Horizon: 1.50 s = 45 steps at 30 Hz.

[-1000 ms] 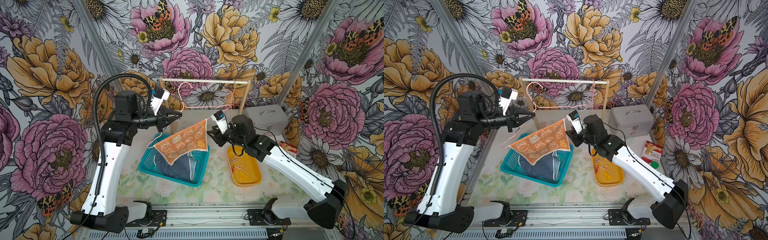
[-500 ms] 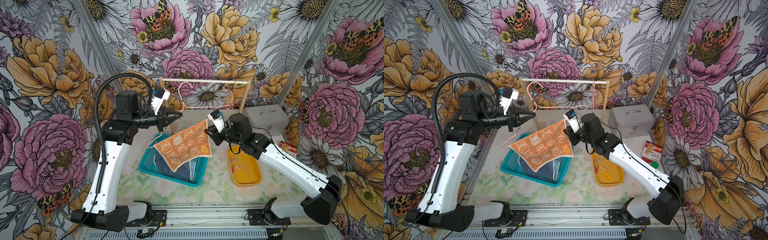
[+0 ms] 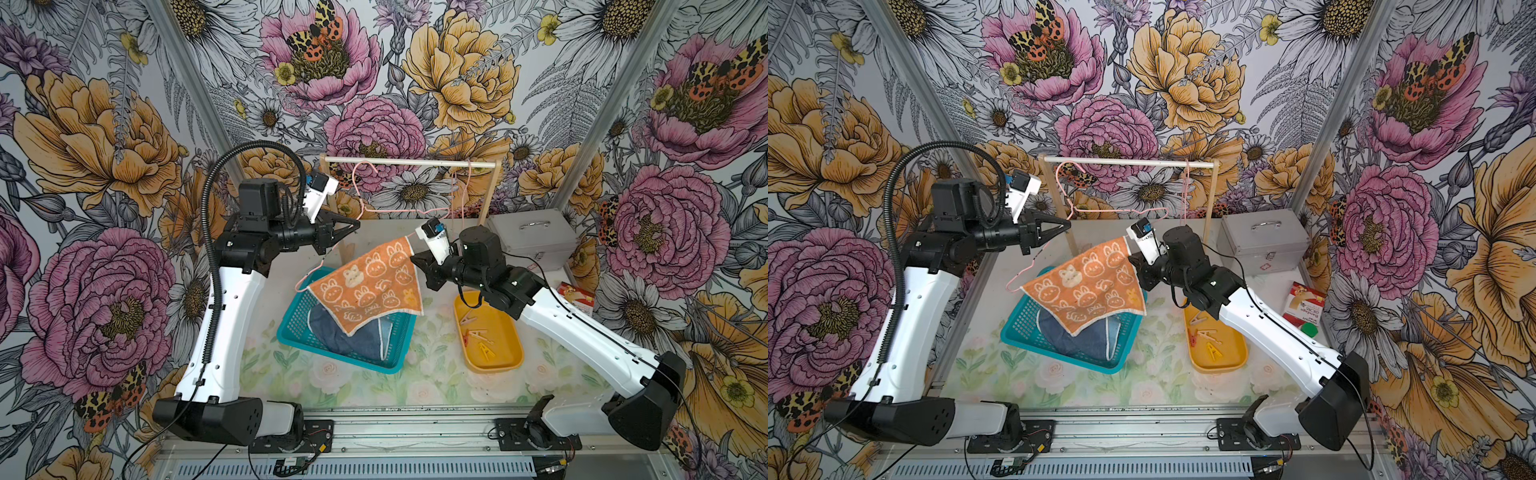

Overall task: Remove the clothespins securing towels to the hanger
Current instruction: Remove the towel from the hanger.

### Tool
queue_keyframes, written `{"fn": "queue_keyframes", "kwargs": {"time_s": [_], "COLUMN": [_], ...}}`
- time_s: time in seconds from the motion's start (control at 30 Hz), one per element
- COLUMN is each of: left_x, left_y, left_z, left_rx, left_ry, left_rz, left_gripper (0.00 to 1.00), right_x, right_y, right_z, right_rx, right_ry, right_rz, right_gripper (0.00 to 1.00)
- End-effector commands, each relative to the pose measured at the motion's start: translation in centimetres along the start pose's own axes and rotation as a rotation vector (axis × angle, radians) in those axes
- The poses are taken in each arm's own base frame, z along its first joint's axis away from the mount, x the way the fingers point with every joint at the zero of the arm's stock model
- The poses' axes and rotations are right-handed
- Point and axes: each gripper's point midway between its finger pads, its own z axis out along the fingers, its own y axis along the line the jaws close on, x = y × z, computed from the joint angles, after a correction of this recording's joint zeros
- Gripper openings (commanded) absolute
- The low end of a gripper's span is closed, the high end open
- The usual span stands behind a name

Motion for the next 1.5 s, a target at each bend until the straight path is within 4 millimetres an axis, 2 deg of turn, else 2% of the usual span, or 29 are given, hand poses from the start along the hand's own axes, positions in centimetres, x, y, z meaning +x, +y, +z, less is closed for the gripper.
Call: {"fn": "queue_keyframes", "kwargs": {"time_s": [0.0, 0.17, 0.33, 0.5, 0.73, 0.83, 1.03, 1.1, 1.2, 1.27, 1.37, 1.4, 1.47], "left_x": [0.0, 0.5, 1.3, 1.8, 2.0, 2.0, 3.4, 3.9, 5.2, 6.1, 7.2, 7.3, 7.4], "left_y": [1.5, 3.2, 4.0, 4.9, 5.1, 5.7, 7.8, 8.6, 10.9, 12.6, 13.7, 14.0, 14.4], "left_z": [-0.2, 0.4, 1.3, 1.5, 1.8, 1.6, 2.0, 2.2, 2.6, 3.1, 3.8, 3.9, 3.7], "left_rx": [-0.05, -0.076, -0.084, -0.101, -0.099, -0.125, -0.175, -0.196, -0.248, -0.269, -0.277, -0.286, -0.316], "left_ry": [-0.002, 0.016, 0.042, 0.052, 0.059, 0.061, 0.093, 0.106, 0.14, 0.163, 0.19, 0.196, 0.201], "left_rz": [-0.012, -0.037, -0.052, -0.065, -0.07, -0.072, -0.106, -0.115, -0.15, -0.186, -0.21, -0.211, -0.21], "left_gripper": [0.0, 0.0, 0.0, 0.0, 0.0, 0.0, 0.0, 0.0, 0.0, 0.0, 0.0, 0.0, 0.0], "right_x": [-2.4, -5.0, -7.1, -9.3, -9.7, -11.8, -17.8, -19.0, -20.2, -20.6, -20.7, -20.4, -19.1], "right_y": [-0.2, 0.5, 1.0, 0.9, 1.3, 2.0, 4.7, 5.6, 6.8, 7.8, 8.6, 8.9, 9.7], "right_z": [-1.9, -3.2, -4.3, -6.5, -6.1, -7.3, -11.0, -11.8, -12.8, -13.0, -12.5, -12.1, -10.1], "right_rx": [0.031, 0.016, 0.006, 0.033, 0.007, -0.016, -0.124, -0.162, -0.21, -0.253, -0.277, -0.293, -0.341], "right_ry": [-0.054, -0.085, -0.098, -0.151, -0.133, -0.188, -0.335, -0.362, -0.393, -0.405, -0.4, -0.391, -0.34], "right_rz": [-0.024, -0.063, -0.101, -0.131, -0.13, -0.149, -0.198, -0.207, -0.212, -0.217, -0.219, -0.212, -0.189], "right_gripper": [0.0, 0.0, 0.0, 0.0, 0.0, 0.0, 0.0, 0.0, 0.0, 0.0, 0.0, 0.0, 0.0]}}
